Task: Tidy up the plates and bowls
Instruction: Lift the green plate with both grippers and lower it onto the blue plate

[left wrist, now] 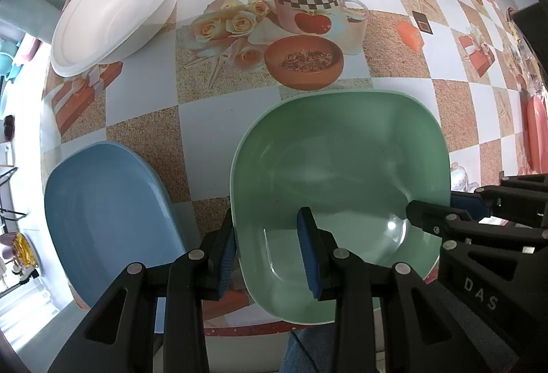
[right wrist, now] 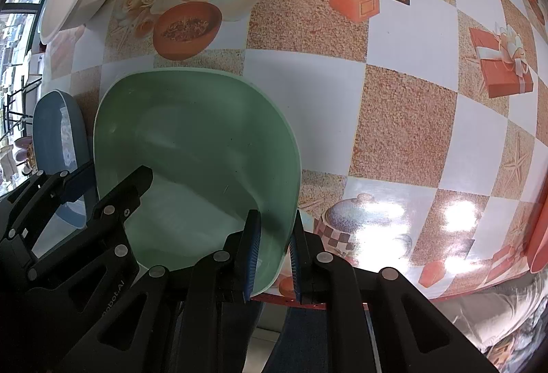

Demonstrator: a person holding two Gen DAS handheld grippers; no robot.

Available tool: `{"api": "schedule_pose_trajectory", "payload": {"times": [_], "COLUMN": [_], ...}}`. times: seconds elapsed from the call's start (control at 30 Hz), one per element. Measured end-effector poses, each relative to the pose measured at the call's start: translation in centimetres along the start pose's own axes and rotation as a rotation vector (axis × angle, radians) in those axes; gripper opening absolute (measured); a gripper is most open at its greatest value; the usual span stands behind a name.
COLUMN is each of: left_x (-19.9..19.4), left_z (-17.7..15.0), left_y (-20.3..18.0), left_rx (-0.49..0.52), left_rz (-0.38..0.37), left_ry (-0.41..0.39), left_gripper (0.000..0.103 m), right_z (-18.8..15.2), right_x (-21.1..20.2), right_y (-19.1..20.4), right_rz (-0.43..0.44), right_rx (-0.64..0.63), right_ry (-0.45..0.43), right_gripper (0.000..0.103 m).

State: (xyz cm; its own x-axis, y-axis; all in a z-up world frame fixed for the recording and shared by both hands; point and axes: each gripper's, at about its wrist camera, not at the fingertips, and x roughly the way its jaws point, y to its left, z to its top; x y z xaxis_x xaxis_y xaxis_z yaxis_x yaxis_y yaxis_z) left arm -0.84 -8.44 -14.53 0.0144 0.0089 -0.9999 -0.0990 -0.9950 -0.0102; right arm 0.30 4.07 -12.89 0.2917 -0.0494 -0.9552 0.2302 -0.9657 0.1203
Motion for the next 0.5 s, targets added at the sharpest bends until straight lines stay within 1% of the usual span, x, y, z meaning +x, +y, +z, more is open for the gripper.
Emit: {"api": "schedule_pose_trajectory", "payload": {"times": [0.1,0.27,0.4,0.5], "left_x": [-0.1,-0.2,-0.9,-2.1], "left_z": [0.0,0.1,0.4,0.8], "left_y": [0.0,-0.3,-0.5,0.4], "left_rx": [0.001,0.012,0.026,-0.004], "left_rz": [-0.001,-0.011,0.006,0.005], "left_ry": [0.002,0.019,-0.001,-0.024], "left_gripper": [0.036,0.036,0.036,0.036], "right_z": [-0.3,-0.4,0.1,0.5], "right_x": [0.0,-0.2,-2.1,-3.7], "right_y": [-0.5,-1.1,-0.7,0.3], "right_rz": [0.016,0.012,0.013,0.013], "right_rx": [0.025,0.046,0.035,0.01], "right_ry": [0.005,0.015,-0.017,-0.038], "right_gripper": [0.016,0.016,0.016,0.016]}}
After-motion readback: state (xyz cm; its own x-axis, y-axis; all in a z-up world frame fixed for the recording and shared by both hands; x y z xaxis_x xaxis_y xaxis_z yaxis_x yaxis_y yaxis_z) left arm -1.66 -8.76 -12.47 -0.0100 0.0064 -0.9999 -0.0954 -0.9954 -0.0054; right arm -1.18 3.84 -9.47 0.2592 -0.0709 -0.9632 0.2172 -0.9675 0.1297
